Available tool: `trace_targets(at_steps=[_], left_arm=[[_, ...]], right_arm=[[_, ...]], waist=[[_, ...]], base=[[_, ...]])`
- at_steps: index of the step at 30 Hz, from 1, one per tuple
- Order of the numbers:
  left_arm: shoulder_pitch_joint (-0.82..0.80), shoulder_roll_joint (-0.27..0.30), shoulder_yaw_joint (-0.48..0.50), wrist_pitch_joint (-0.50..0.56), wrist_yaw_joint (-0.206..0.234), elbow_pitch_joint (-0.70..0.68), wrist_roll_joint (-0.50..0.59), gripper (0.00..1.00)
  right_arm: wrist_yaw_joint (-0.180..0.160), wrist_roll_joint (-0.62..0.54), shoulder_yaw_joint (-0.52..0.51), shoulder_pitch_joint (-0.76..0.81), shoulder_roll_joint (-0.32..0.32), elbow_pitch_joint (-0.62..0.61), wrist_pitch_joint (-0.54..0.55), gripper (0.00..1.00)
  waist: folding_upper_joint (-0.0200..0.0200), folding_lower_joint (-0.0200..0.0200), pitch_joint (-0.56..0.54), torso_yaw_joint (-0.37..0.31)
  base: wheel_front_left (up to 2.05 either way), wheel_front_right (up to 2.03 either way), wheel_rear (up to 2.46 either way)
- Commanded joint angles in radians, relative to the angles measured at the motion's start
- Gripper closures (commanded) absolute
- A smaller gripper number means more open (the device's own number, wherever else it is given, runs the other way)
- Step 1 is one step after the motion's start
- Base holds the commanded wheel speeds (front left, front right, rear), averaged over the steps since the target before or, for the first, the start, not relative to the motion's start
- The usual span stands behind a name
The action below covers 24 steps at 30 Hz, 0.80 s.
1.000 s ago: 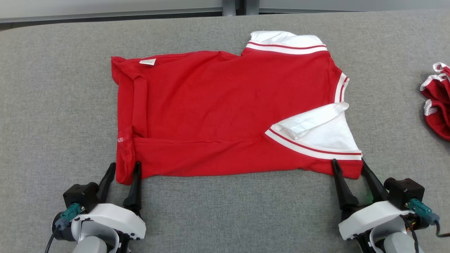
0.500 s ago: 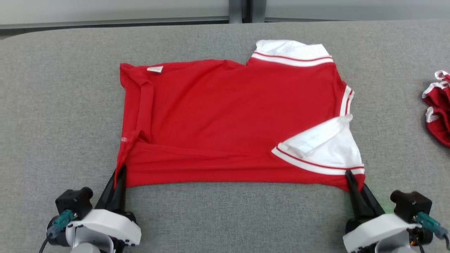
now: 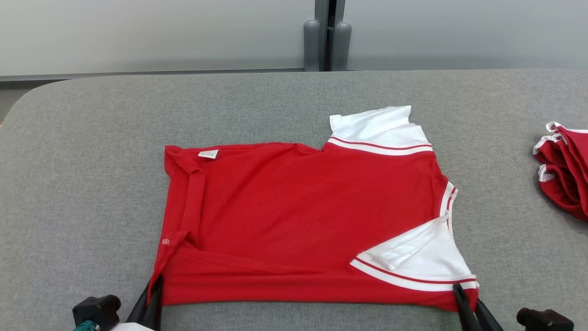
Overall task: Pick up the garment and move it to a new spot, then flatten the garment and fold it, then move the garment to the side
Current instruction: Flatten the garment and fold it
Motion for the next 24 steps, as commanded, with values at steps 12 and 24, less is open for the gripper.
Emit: trace_targets(at_steps=[12, 24], left_arm=[[-0.034, -0.001, 0.013, -0.082, 0.056, -0.090, 0.041, 0.00], [-0.082, 0.023, 0.009, -0.079, 0.073, -0.128, 0.066, 0.00]], right_arm=[[-0.001, -0.087, -0.042, -0.087, -0.028, -0.141, -0.032, 0.00], [-0.001, -0.109, -0.050, -0.135, -0.029, -0.178, -0.007, 0.00]], waist=[[-0.0001, 0.0000, -0.024, -0.018], [-0.0001, 0.0000, -0.033, -0.037]], base=[[0.00, 0.00, 0.00], [0.00, 0.00, 0.00]])
